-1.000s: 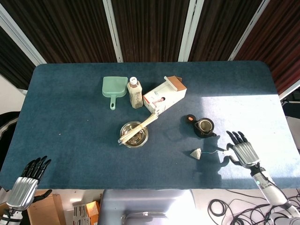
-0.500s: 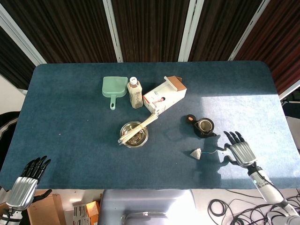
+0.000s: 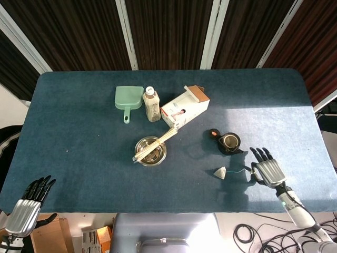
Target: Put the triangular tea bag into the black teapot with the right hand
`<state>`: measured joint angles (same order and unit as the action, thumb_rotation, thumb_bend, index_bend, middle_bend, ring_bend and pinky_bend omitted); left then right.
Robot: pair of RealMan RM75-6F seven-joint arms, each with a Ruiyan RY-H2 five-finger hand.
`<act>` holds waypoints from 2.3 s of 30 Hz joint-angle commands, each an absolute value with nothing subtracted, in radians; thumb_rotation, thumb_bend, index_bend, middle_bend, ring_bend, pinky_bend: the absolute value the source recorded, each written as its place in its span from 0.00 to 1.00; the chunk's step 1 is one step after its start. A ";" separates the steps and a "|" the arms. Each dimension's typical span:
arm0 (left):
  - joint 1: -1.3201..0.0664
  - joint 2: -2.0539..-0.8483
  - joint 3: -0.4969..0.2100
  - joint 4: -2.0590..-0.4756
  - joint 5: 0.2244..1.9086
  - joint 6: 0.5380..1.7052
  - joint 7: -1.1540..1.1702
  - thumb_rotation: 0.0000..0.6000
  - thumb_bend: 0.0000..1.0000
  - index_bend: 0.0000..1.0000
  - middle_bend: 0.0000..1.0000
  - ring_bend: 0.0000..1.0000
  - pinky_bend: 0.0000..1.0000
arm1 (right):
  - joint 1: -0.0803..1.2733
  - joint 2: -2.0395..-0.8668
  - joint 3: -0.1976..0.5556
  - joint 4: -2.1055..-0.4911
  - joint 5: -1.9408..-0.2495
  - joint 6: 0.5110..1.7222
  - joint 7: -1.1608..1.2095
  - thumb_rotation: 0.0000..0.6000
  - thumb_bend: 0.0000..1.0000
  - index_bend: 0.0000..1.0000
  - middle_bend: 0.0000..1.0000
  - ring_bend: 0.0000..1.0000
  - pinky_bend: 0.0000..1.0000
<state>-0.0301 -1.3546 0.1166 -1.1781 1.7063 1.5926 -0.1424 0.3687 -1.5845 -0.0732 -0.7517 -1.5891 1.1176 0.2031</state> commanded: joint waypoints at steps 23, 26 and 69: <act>-0.035 -1.320 0.104 -1.212 1.711 1.605 -0.117 1.00 0.01 0.00 0.02 0.00 0.10 | 0.353 -1.471 -0.042 -0.922 -1.631 1.309 0.209 1.00 0.47 0.69 0.03 0.00 0.00; -0.059 -1.262 0.100 -1.294 1.726 1.590 -0.076 1.00 0.01 0.00 0.02 0.00 0.10 | 0.362 -1.414 -0.024 -1.018 -1.647 1.355 0.183 1.00 0.47 0.69 0.03 0.00 0.00; -0.209 -1.056 0.048 -1.711 1.659 1.352 0.231 1.00 0.02 0.00 0.02 0.00 0.10 | 0.565 -1.070 0.298 -1.672 -1.272 1.169 -0.133 1.00 0.47 0.69 0.04 0.00 0.00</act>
<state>-0.2083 -1.0563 0.0481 -1.7111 1.6589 1.3520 0.2303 0.5641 -1.0696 0.2982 -1.6746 -1.2736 1.1712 -0.1344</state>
